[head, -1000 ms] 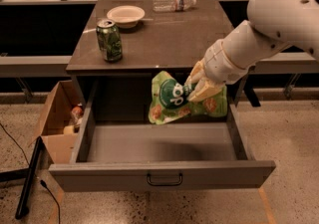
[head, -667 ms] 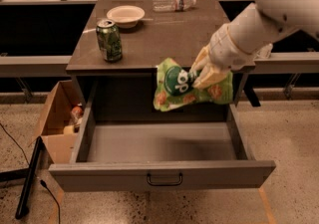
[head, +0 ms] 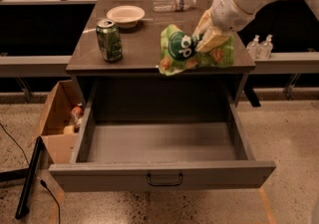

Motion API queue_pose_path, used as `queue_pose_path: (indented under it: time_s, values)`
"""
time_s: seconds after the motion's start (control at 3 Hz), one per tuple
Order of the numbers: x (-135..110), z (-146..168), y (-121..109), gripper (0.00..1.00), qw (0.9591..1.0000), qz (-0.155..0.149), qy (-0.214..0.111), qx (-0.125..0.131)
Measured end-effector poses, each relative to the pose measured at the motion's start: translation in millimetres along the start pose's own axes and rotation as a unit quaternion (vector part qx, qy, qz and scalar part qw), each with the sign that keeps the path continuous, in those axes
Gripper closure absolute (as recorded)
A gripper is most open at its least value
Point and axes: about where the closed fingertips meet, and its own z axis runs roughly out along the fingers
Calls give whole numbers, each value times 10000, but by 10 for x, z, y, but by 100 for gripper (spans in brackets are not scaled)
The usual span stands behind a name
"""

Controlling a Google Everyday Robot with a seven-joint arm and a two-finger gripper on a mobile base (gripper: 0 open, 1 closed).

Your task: Pick green rice chip bag from top drawer and place on counter

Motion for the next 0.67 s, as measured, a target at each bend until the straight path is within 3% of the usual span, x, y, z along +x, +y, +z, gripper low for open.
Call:
queue_pose_path:
  time_s: [0.33,0.67]
  values:
    - [101,83,-472,100,9996,-140,64,232]
    - [219,259,-817,82,9985,-85,97,537]
